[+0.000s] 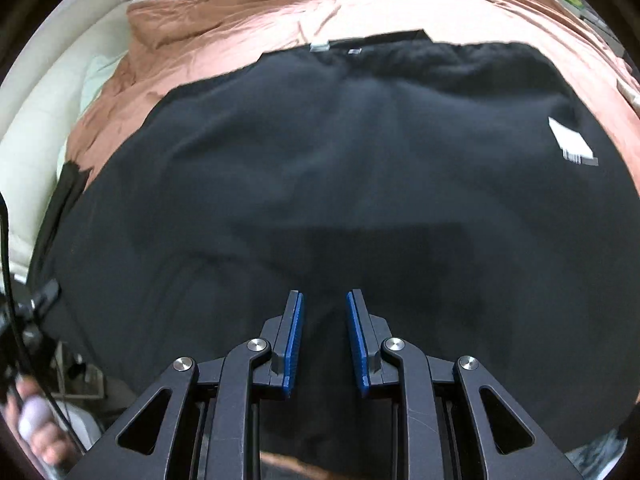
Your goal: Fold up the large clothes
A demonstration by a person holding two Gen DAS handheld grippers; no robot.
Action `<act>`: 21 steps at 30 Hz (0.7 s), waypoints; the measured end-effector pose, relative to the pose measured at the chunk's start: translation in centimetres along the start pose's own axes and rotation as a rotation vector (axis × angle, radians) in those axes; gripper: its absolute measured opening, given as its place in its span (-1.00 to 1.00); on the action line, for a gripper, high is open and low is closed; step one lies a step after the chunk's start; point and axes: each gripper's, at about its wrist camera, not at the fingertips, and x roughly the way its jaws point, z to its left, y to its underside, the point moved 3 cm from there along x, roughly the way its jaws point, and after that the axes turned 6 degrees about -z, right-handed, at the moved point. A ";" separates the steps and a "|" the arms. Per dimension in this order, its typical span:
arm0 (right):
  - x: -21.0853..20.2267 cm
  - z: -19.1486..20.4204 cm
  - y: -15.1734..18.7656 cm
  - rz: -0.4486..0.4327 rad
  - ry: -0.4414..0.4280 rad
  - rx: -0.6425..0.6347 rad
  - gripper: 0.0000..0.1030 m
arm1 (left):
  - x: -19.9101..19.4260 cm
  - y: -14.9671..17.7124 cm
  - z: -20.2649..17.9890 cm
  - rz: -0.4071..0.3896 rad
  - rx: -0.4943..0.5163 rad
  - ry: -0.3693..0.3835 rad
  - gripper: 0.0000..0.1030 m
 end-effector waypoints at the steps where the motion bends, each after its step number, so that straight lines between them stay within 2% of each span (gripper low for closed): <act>1: -0.2 0.1 0.7 0.000 -0.007 -0.002 -0.54 | 0.0 -0.1 -0.2 -0.002 0.006 0.002 -0.75; 9: -1.3 0.5 5.5 0.012 -0.070 -0.008 -0.55 | -1.4 0.3 -4.6 -0.019 0.092 0.061 -0.78; 15: -2.2 -0.4 8.2 0.004 -0.133 0.027 -0.67 | -2.0 1.7 -9.4 -0.021 0.182 0.094 -0.81; 18: -2.9 -1.5 8.0 0.012 -0.176 0.064 -0.69 | -2.1 2.6 -12.3 -0.023 0.235 0.109 -0.81; 21: -4.9 -3.2 7.7 -0.039 -0.194 0.086 -0.69 | -2.2 3.7 -15.2 -0.021 0.285 0.131 -0.81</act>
